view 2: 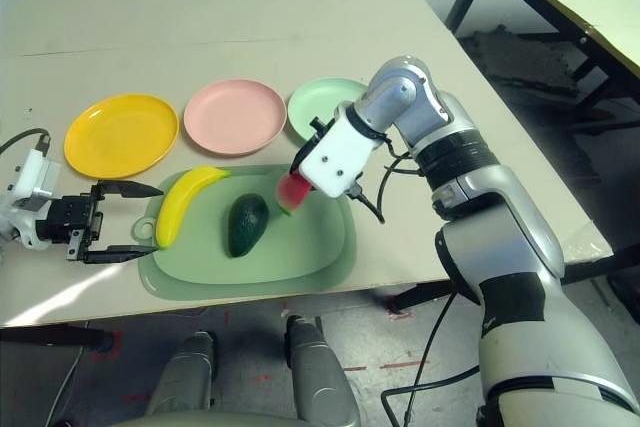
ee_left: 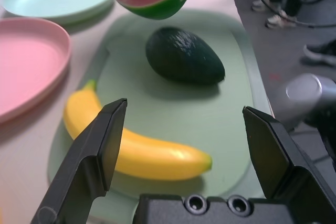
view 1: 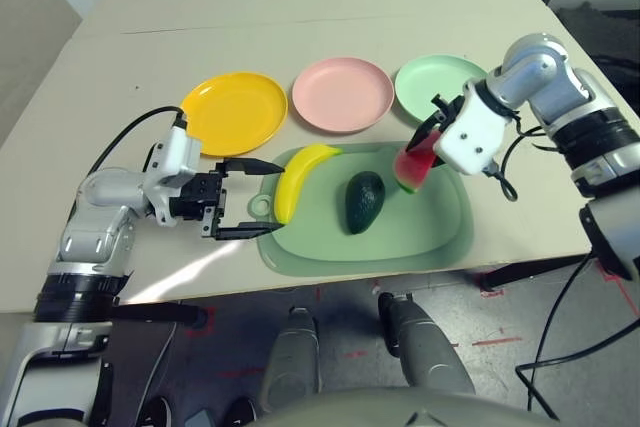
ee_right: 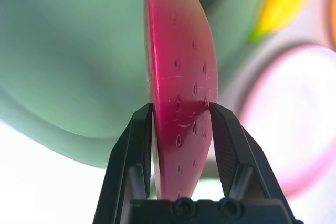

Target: Place the fruits into color-matched plates.

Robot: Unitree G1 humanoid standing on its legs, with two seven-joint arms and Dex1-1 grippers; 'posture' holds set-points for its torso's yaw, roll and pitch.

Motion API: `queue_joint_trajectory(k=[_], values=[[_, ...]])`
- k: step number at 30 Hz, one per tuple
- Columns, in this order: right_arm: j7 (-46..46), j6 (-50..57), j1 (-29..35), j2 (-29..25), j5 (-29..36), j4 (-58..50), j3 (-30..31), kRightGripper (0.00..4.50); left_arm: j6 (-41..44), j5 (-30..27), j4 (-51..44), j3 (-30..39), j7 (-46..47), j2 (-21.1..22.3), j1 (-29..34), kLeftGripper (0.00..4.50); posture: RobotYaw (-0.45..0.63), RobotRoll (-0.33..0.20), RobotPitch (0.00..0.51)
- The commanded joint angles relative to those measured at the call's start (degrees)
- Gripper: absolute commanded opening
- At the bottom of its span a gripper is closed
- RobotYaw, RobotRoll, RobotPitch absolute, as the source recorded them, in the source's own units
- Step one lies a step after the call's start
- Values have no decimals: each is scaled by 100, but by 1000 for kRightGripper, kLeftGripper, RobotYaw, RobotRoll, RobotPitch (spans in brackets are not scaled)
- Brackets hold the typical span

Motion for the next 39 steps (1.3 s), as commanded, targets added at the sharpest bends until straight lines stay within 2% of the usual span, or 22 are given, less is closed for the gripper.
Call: queue_joint_trajectory(k=[1, 5, 11, 18, 22, 34, 39], values=[[-324, 165, -217, 271, -174, 359, -188, 1689, 266, -182, -258, 116, 246, -91, 32, 4500, -25, 0, 190], [-866, 332, -469, 600, -410, 846, -288, 1689, 581, -238, -465, 219, 749, -148, 4, 4500, -16, 0, 198], [-2397, 674, -975, 1275, -1148, 1858, -191, 1689, 1107, 26, -627, 292, 1990, -279, -225, 4500, -14, 0, 212], [-3764, 1162, -1006, 1839, -1846, 2546, -74, 1689, 1680, 344, -821, 352, 3387, -459, -520, 4500, 10, 0, 219], [-4334, 1370, -956, 1994, -2199, 2741, -10, 1689, 1736, 423, -958, 320, 3512, -417, -421, 4500, 26, 0, 228], [-5009, 1826, -672, 2159, -2686, 2953, -69, 1689, 1665, 497, -1075, 387, 3436, -275, -223, 4500, 53, 0, 233], [-4974, 1805, -640, 2099, -2720, 2943, -110, 3274, 1622, 523, -1029, 378, 3383, -244, -192, 4500, 42, 0, 236]])
